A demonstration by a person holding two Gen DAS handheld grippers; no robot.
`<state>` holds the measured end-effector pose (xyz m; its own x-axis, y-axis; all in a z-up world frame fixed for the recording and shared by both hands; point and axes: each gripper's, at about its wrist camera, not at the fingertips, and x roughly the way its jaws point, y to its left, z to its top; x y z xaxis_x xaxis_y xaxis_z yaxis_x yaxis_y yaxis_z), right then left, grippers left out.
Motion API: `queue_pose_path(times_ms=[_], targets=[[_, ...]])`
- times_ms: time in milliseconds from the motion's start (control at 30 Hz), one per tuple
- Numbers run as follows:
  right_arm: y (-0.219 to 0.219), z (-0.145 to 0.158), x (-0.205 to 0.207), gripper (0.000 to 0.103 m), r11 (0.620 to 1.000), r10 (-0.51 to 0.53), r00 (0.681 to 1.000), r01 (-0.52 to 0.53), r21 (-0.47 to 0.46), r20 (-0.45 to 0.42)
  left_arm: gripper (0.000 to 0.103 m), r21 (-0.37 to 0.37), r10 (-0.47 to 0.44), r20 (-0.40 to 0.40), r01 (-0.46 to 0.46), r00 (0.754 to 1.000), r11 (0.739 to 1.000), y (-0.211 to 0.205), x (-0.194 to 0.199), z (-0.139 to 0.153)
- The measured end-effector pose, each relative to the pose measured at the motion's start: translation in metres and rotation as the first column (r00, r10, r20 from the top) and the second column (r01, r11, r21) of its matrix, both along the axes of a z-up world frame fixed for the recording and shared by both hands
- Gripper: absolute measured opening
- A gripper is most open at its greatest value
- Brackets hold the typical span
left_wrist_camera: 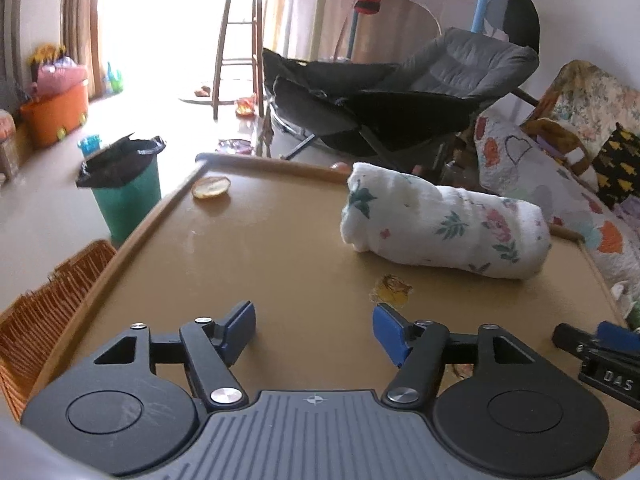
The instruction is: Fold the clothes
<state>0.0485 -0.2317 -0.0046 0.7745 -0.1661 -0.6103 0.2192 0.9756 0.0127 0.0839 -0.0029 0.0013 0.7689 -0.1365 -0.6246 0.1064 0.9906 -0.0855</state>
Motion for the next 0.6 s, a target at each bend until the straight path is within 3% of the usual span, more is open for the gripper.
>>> queue_pose_path(times_ms=[200,433,600], targets=[[0.003,-0.002,0.005,0.084,1.0,0.009,1.0,-0.009,-0.001,-0.008,0.078,0.091,-0.012,0.033,0.009,0.999,0.996,-0.012,0.007,0.0],[0.004,-0.005,0.009,0.103,1.0,-0.009,0.999,0.009,0.004,-0.034,0.087,0.096,-0.003,0.053,-0.002,0.999,0.995,-0.012,0.008,0.002],[0.005,-0.004,0.009,0.103,1.0,-0.01,0.999,0.01,0.003,-0.035,0.093,0.096,0.008,0.045,-0.012,0.999,0.995,-0.013,0.01,0.0]])
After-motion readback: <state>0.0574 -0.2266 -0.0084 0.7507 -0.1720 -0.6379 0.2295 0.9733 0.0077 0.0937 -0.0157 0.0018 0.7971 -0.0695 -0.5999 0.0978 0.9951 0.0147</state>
